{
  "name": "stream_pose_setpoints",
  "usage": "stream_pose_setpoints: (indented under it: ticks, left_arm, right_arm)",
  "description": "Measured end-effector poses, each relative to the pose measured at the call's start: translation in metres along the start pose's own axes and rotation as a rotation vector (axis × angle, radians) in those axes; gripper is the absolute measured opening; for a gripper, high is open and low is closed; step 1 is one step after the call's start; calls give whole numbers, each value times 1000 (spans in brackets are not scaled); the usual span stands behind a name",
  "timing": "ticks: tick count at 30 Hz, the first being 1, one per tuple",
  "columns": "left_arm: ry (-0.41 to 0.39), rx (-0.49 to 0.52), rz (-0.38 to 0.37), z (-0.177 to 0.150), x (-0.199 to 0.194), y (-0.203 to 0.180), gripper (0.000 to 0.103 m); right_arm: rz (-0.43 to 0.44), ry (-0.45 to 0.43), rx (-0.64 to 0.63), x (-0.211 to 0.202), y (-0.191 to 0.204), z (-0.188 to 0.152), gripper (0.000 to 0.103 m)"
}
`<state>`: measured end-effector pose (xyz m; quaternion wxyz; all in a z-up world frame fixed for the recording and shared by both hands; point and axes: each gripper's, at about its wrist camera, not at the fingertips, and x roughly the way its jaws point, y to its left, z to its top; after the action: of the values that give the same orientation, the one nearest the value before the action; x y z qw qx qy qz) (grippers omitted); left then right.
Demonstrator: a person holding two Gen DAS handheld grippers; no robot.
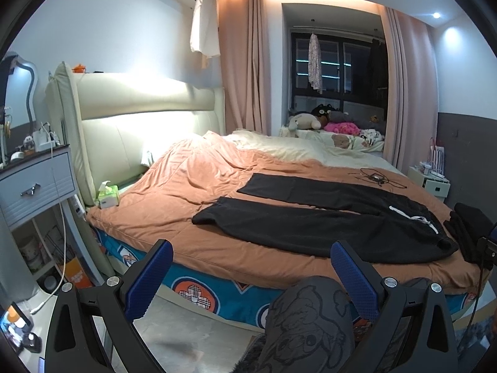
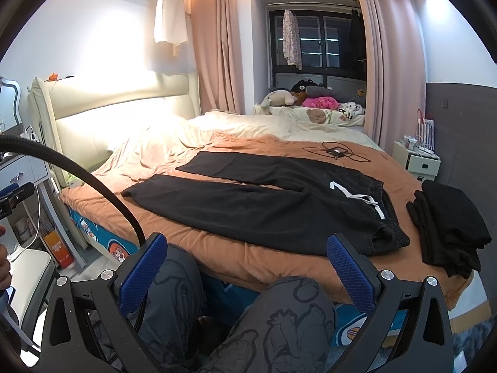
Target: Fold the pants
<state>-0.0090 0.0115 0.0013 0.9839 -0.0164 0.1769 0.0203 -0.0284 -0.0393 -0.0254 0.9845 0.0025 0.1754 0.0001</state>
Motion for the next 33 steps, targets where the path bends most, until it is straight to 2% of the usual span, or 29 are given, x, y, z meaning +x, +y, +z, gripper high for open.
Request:
stream_pose_setpoints:
  ticks: [33]
  left_arm:
    - [-1,4,8,-2,1,1,103]
  right_arm:
    - [-7,8,-5,0,-1,0,103]
